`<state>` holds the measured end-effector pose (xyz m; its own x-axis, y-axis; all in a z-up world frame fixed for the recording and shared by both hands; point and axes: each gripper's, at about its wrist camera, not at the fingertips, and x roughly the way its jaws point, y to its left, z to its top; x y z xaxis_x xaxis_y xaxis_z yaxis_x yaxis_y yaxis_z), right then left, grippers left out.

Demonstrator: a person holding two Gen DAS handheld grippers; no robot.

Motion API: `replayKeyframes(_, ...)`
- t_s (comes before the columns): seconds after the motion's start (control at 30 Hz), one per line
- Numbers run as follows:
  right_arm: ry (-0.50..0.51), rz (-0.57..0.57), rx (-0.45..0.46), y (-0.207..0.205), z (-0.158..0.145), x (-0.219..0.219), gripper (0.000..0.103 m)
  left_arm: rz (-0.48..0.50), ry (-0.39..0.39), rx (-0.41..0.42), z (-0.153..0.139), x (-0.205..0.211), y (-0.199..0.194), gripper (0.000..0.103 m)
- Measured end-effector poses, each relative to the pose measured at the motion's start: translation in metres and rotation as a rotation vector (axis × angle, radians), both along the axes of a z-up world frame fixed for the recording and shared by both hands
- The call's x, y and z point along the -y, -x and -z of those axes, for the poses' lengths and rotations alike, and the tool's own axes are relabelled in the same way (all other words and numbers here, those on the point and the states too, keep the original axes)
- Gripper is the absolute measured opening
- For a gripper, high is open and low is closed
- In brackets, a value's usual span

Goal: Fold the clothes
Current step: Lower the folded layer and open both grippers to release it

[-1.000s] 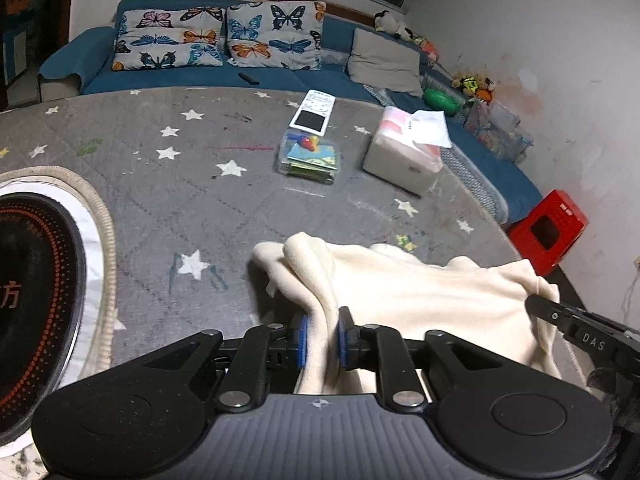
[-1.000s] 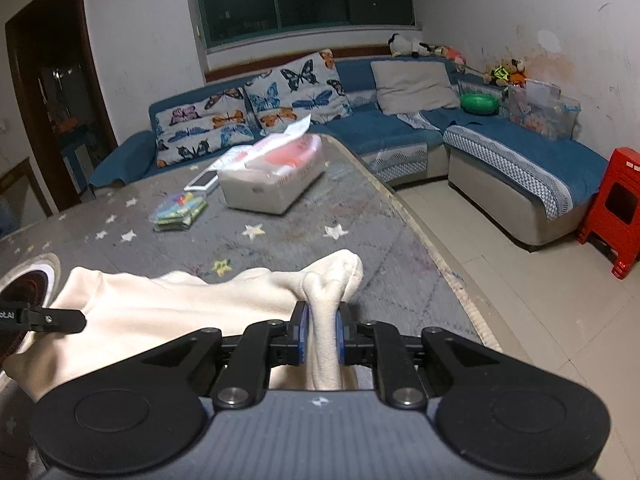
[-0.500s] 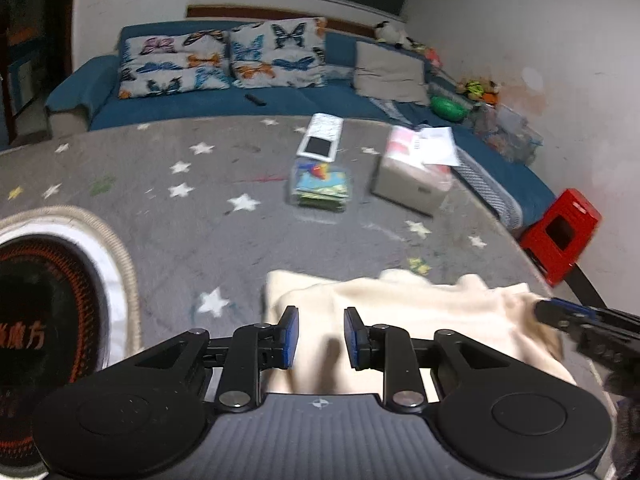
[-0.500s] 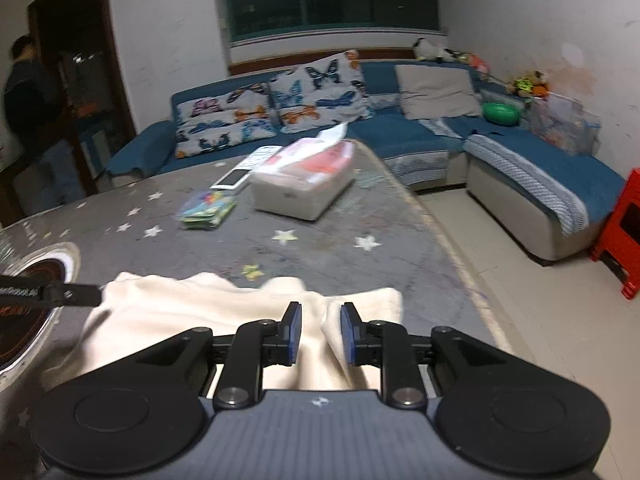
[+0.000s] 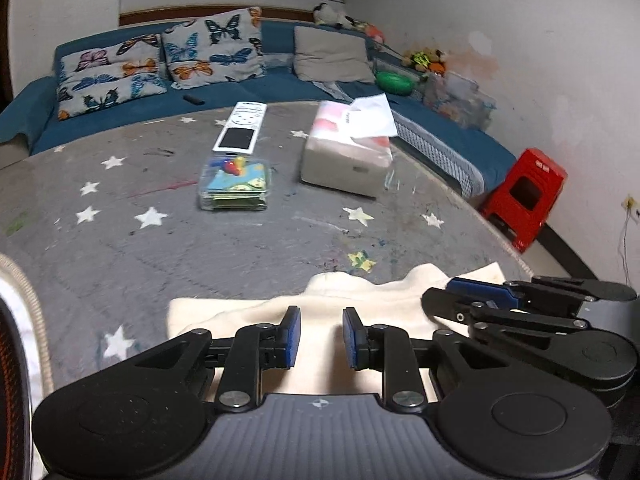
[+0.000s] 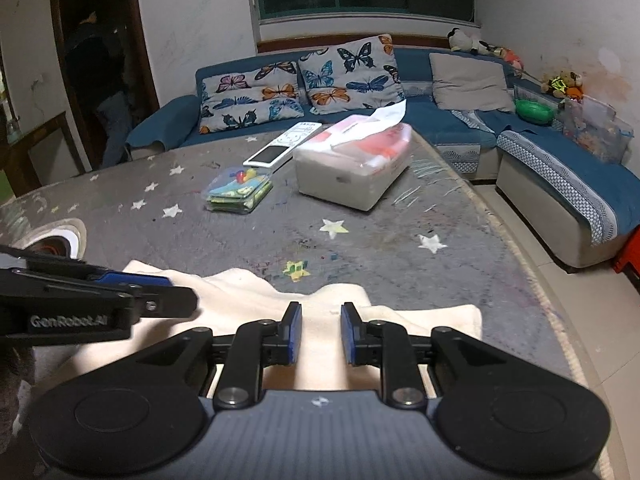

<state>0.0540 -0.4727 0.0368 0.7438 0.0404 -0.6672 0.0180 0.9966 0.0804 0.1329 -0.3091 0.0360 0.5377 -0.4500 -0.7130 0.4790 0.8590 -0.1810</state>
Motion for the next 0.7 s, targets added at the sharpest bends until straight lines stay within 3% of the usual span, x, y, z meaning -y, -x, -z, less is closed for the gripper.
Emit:
replayKeyframes(0.27,0.004,0.013,0.018,-0.005,0.011,0.0,0.024,-0.002,0.001,-0.001,0.011,0.005,-0.011,0.025)
replayKeyframes(0.4,0.005,0.001,0.02,-0.002,0.007,-0.003,0.031,-0.004,0.001,0.002,0.01,0.004,-0.01,0.026)
replayKeyframes(0.7,0.033,-0.066,0.006,0.012,0.001,-0.019,0.031,-0.011,-0.004,0.007,0.011,0.005,-0.01,0.026)
